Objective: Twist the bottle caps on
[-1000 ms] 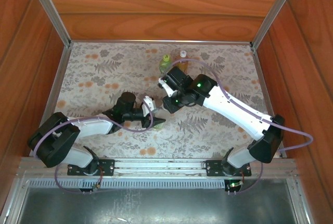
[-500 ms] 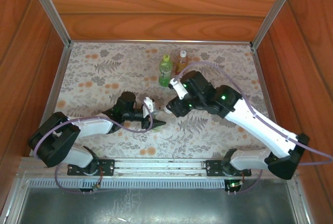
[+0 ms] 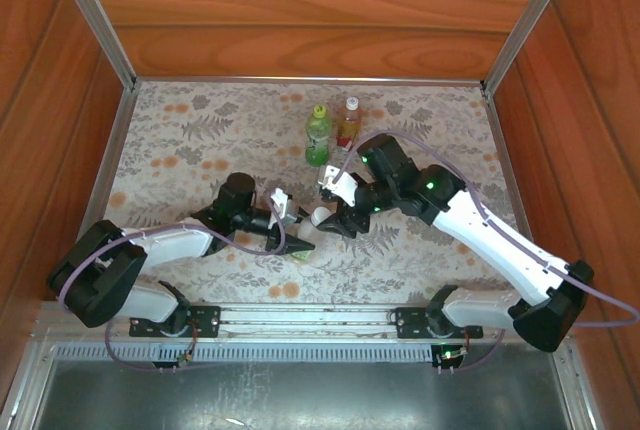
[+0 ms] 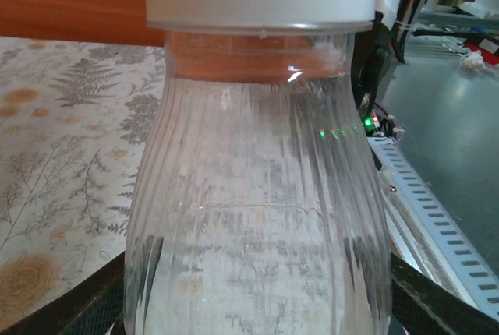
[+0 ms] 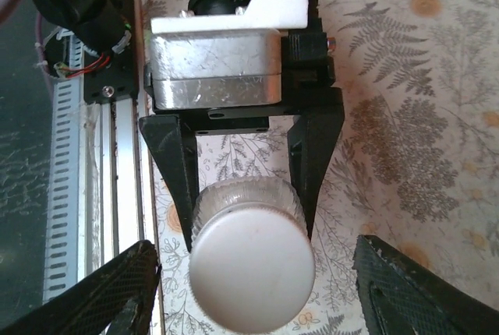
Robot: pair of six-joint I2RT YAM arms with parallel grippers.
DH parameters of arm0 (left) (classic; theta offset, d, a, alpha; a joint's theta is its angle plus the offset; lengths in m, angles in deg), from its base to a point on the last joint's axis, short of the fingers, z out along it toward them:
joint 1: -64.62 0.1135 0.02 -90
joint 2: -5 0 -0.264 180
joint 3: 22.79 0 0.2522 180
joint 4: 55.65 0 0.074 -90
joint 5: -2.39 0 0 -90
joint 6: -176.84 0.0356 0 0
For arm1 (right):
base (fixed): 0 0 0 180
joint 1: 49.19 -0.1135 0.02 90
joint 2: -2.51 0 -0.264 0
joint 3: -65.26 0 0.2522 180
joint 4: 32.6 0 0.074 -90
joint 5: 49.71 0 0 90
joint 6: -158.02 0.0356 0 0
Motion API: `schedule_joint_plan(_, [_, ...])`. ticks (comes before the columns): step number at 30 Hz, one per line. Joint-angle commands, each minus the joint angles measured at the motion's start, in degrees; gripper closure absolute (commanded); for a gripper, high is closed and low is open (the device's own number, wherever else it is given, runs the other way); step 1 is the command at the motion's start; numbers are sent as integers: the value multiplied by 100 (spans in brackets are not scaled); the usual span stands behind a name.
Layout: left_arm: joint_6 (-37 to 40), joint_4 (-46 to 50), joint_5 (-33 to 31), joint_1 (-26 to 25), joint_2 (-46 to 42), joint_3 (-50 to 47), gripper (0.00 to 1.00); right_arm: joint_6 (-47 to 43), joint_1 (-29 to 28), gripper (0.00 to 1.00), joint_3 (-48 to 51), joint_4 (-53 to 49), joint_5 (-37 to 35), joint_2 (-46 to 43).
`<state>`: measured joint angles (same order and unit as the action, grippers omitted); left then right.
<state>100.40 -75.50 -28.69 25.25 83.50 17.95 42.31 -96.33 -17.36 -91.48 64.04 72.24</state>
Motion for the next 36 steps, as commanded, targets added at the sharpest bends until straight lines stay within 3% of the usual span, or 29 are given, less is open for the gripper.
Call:
schedule_joint_plan(1, [125, -81, 337, 24, -115, -15, 37, -312, 66, 34, -145, -87, 454, 64])
schedule_joint_plan(9, [123, -78, 247, 21, -55, -13, 37, -197, 90, 63, -145, -69, 575, 128])
schedule_joint_plan(13, [69, -76, 64, 21, -69, -9, 36, 138, 89, 71, -134, -74, 511, 138])
schedule_joint_plan(16, [2, -78, 23, 13, -87, 17, 26, 391, 90, 71, -25, 2, 482, 49])
schedule_joint_plan(19, [-81, -76, 32, -1, -35, 66, 7, 594, 90, 72, 206, 348, 376, -179])
schedule_joint_plan(23, [-134, -79, 17, -12, -71, 64, 1, 875, 90, 74, 569, 1010, 309, -501])
schedule_joint_plan(31, [-273, -79, -64, -20, -148, 87, 11, 1099, 90, 74, 974, 1681, 761, -643])
schedule_joint_plan(36, [-320, -76, -117, -22, -31, 133, 36, 1440, 86, 79, 1137, 1926, 676, -729])
